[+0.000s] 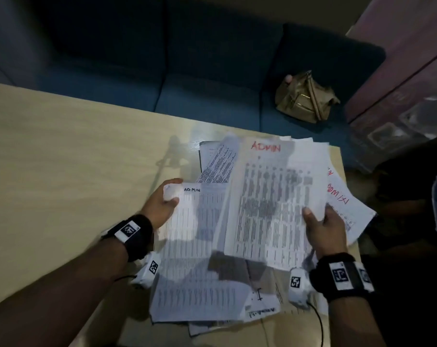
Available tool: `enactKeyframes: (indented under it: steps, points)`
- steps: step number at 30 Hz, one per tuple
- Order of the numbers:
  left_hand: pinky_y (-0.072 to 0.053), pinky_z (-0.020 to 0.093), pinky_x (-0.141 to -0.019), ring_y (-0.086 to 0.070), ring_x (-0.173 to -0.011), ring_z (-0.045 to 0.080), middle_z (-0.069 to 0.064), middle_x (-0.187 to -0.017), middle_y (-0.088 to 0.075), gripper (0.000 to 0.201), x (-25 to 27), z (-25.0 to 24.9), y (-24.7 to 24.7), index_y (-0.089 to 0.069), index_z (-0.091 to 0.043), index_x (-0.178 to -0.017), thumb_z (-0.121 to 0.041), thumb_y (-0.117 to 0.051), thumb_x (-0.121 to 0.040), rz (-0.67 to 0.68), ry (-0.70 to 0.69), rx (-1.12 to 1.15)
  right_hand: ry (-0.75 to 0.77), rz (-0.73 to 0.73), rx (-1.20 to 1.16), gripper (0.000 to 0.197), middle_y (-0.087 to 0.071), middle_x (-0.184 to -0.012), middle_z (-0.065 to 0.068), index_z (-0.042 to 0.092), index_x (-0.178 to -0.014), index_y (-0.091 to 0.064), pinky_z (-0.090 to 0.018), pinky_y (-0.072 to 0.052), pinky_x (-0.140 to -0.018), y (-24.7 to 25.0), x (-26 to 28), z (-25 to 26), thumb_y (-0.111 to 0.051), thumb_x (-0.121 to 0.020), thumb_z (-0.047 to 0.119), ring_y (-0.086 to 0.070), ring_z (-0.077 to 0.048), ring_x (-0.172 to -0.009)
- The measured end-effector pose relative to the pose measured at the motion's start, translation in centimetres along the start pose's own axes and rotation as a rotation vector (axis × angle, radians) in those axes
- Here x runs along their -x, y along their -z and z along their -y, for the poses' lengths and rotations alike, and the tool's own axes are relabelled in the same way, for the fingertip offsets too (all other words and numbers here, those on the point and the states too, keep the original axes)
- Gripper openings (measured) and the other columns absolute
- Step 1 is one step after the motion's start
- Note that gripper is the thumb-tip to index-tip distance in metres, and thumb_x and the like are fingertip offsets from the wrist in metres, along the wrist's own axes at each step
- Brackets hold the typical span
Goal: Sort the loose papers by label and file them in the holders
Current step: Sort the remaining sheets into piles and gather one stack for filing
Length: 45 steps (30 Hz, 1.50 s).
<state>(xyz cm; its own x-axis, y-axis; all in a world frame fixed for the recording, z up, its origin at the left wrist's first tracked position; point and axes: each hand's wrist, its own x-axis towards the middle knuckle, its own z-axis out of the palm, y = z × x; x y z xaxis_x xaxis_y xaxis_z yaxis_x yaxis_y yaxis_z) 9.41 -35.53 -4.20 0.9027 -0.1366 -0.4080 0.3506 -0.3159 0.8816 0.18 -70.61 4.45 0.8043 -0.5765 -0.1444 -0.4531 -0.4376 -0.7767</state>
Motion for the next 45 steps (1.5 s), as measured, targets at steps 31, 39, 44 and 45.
enactKeyframes:
  steps: [31,39,44,45]
  points:
    - [-0.046,0.017,-0.053,-0.061,-0.073,0.012,-0.007,-0.126,-0.059,0.042,1.3,0.0,-0.1,-0.062,-0.034,-0.107,0.003,-0.063,-0.087,0.031,-0.037,0.109,0.137,0.454,0.329,0.042,-0.038,-0.136,-0.009,0.027,-0.135,-0.044,-0.031,-0.035,-0.1,-14.5,0.9,5.2,-0.052,-0.094,0.03,-0.044,-0.025,-0.124]
    - [-0.037,0.022,-0.043,-0.045,-0.048,0.013,0.004,-0.098,-0.065,0.044,1.3,0.5,-0.2,-0.056,-0.039,-0.116,-0.002,-0.055,-0.094,-0.027,-0.027,0.096,0.062,0.384,0.269,0.023,-0.067,-0.114,-0.006,0.014,-0.107,-0.07,-0.018,-0.041,-0.079,-13.8,-0.4,4.7,-0.057,-0.093,0.027,-0.059,-0.016,-0.094]
    - [-0.051,0.026,-0.077,-0.067,-0.089,0.011,-0.006,-0.112,-0.069,0.038,1.2,0.6,1.1,-0.061,-0.035,-0.119,-0.011,-0.065,-0.09,-0.037,-0.006,0.071,-0.364,-0.132,0.399,0.058,-0.041,-0.138,-0.015,0.016,-0.129,-0.048,-0.047,-0.034,-0.105,-9.1,-3.3,0.7,-0.068,-0.082,0.044,-0.038,-0.034,-0.128]
    - [-0.051,0.024,-0.077,-0.068,-0.091,0.007,-0.009,-0.106,-0.072,0.034,1.3,0.7,1.3,-0.064,-0.034,-0.116,-0.015,-0.068,-0.088,-0.003,0.025,0.047,-0.487,-0.117,0.425,0.074,-0.035,-0.141,-0.018,0.01,-0.135,-0.038,-0.052,-0.03,-0.107,-8.3,-3.3,-0.3,-0.071,-0.079,0.044,-0.032,-0.037,-0.132]
